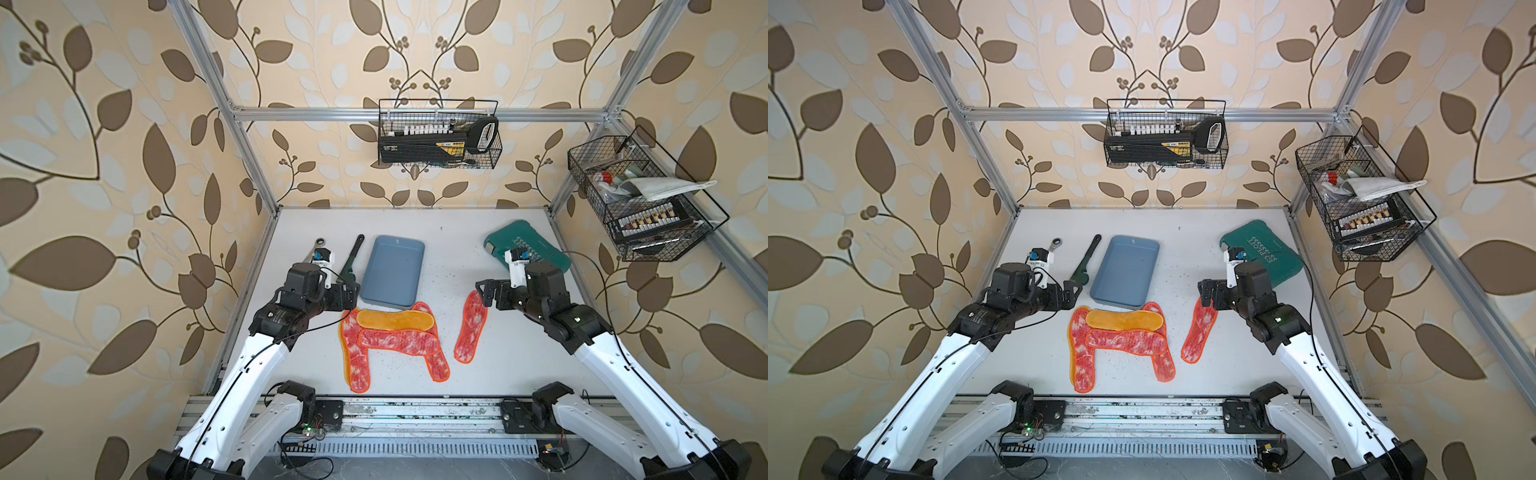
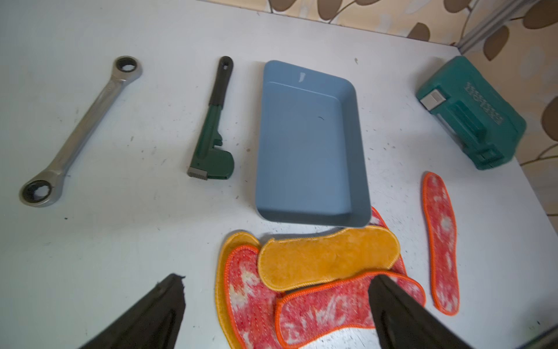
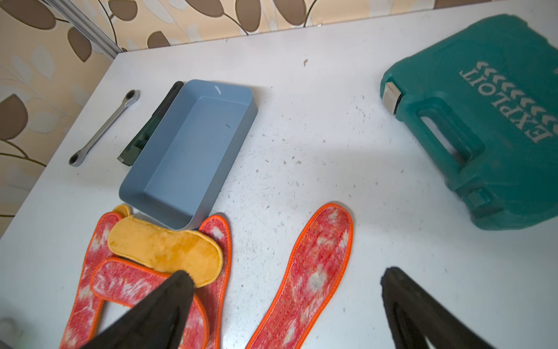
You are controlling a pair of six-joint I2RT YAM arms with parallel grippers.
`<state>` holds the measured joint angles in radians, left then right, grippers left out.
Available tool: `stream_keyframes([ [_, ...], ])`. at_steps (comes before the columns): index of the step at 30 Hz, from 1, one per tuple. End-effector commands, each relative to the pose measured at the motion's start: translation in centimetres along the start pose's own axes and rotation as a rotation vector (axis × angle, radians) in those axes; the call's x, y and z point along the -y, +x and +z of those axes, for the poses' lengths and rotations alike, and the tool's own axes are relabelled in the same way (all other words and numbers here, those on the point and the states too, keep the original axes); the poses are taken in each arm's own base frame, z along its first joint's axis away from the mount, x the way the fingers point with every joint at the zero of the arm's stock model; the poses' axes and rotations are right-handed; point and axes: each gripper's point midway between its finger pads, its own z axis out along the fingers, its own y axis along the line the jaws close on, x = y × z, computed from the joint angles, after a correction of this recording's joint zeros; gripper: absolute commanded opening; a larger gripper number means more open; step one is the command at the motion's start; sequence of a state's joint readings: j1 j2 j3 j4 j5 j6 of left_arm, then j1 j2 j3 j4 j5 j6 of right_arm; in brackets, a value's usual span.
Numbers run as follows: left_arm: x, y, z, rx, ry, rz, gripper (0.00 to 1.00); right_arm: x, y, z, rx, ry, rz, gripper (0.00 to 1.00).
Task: Put the insoles into the storage box
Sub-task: Pick up the insole from the center of the board.
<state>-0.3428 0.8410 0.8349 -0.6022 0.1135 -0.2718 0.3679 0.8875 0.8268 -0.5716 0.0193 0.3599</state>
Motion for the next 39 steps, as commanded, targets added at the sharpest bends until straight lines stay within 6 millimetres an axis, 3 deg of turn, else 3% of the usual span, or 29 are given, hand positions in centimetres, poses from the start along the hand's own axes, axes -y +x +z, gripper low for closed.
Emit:
stream_keyframes([
  [1, 3.7, 1.1, -1.7, -0.068, 0.146, 0.031, 0.98, -0.3, 3.3, -1.4, -0.147, 0.015, 0.067, 0.99],
  [5, 6.9, 2.6, -1.7, -0.168, 0.231, 0.150, 0.98, -1.7, 5.7, -2.4, -0.235, -0.005, 0.080, 0.99],
  [10, 10.2, 5.6, -0.3, -0.331, 0.284, 0.344, 0.98, -3.1, 8.0, -3.6, -0.311, -0.016, 0.047, 0.99],
  [17, 12.4, 9.3, 2.5, -0.507, 0.375, 0.456, 0.98, -3.8, 10.4, -4.3, -0.358, -0.019, 0.017, 0.99],
  [23, 12.8, 12.7, 5.3, -0.645, 0.387, 0.535, 0.94, -3.5, 11.4, -4.3, -0.367, -0.015, 0.016, 0.99],
  [33, 12.2, 14.4, 10.5, -0.713, 0.350, 0.641, 0.89, -3.1, 12.5, -3.5, -0.371, -0.015, 0.035, 0.99],
  [39, 11.6, 15.6, 12.4, -0.776, 0.325, 0.663, 0.81, -2.9, 13.0, -3.3, -0.370, -0.013, 0.042, 0.99],
])
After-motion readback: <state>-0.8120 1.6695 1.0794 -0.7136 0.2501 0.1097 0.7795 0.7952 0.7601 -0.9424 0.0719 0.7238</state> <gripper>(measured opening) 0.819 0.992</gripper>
